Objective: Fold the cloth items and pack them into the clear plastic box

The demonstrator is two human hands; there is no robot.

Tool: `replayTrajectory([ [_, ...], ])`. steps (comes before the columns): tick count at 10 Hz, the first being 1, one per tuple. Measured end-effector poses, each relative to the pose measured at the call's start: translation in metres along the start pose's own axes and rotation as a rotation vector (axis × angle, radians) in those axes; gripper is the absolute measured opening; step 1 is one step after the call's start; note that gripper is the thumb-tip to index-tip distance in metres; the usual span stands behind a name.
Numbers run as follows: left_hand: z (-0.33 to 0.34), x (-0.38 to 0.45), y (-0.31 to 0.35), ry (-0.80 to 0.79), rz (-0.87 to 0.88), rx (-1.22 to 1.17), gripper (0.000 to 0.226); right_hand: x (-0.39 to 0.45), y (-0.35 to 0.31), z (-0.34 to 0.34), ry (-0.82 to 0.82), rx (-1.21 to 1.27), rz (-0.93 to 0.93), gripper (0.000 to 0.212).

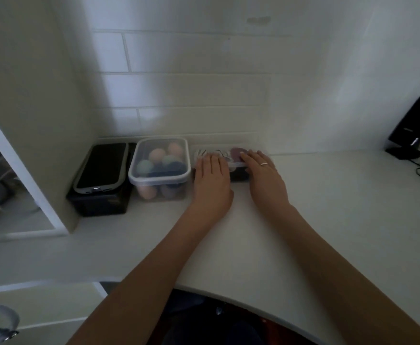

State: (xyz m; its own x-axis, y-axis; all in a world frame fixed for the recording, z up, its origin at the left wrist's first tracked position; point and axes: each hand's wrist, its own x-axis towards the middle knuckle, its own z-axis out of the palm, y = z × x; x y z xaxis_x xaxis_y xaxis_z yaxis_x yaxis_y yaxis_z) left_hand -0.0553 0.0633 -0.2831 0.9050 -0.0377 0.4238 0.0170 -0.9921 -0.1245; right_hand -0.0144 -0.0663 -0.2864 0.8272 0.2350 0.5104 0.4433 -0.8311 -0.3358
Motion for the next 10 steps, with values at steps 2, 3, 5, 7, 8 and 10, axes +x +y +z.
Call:
replayTrajectory([
  [2,0.021,0.023,-0.018,0.039,0.03,-0.05,0.077,0.022,0.007,0.026,0.1,0.014,-0.038,0.052],
  [3,0.025,0.025,-0.017,0.072,0.023,-0.113,0.078,0.024,0.011,0.026,0.083,0.062,-0.069,0.05],
  [5,0.03,0.024,-0.018,0.092,0.016,-0.176,0.078,0.021,0.018,0.015,0.135,0.107,-0.053,0.047],
  [7,0.028,0.023,-0.018,0.098,0.027,-0.2,0.075,0.019,0.018,0.015,0.085,0.13,-0.05,0.049],
  [8,0.014,0.018,-0.009,-0.009,-0.048,-0.174,0.072,0.014,0.014,0.009,-0.02,0.064,-0.045,0.061],
  [10,-0.037,0.016,-0.017,0.065,-0.132,-0.601,0.067,0.044,0.005,-0.059,0.123,0.459,-0.038,0.069],
])
